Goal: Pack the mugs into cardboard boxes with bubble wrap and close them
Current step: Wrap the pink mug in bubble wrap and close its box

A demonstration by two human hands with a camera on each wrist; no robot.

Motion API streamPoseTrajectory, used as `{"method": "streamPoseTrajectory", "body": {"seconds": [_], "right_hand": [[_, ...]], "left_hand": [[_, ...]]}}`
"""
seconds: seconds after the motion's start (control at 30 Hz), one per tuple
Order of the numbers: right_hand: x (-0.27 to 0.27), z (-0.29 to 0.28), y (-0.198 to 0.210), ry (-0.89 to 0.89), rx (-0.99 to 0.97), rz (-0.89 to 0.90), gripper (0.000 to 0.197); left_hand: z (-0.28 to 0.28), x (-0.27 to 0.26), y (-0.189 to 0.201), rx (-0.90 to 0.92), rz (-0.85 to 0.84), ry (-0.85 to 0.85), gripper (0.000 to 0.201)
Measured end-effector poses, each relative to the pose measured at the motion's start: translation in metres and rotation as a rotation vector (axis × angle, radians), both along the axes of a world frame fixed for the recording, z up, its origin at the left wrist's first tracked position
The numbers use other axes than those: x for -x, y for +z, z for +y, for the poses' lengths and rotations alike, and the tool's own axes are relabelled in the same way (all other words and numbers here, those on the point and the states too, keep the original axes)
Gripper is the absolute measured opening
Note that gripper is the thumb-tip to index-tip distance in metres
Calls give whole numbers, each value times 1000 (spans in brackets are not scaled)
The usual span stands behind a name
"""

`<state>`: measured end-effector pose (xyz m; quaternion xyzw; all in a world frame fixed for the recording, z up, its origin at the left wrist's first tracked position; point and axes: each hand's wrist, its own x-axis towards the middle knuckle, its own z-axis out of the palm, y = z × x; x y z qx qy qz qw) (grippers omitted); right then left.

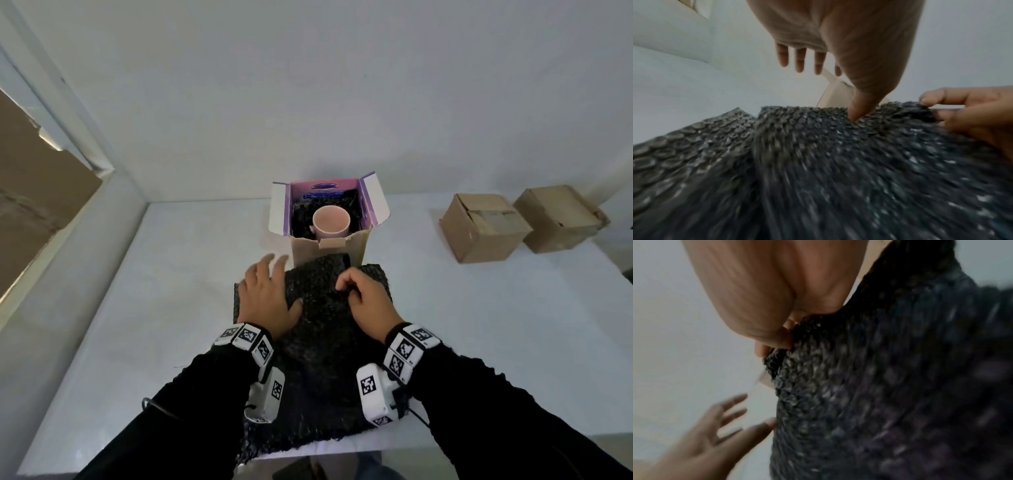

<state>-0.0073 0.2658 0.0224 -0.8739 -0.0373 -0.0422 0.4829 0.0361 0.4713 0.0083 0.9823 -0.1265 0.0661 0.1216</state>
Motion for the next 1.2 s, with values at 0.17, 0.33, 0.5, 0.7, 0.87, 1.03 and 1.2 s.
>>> {"method": "streamPoseTrajectory", "body": {"seconds": [0.17,0.33,0.5,0.7,0.87,1.03,1.2], "right_hand": [[-24,-4,47,-92,-292,39,27],[-29,-13,61,-85,-340,39,14],[-25,-16,60,183,123,131,66],[-49,-24,75,6,182,155,28],[-71,-43,97,-65,50,110,15],[-78,-52,112,14,-265,328,18],[-83,-55,128,114,-356,446,13]], "left_hand": [[6,-18,-5,131,286,89,100],[-8,-16,11,492,259,-206,52],[-30,-24,41,742,286,-166,20],[-40,-34,73,696,224,-177,31],[-30,-34,86,829,279,-211,44],[-24,-46,86,602,240,-230,27],[-35,-49,96,769,256,-216,29]]}}
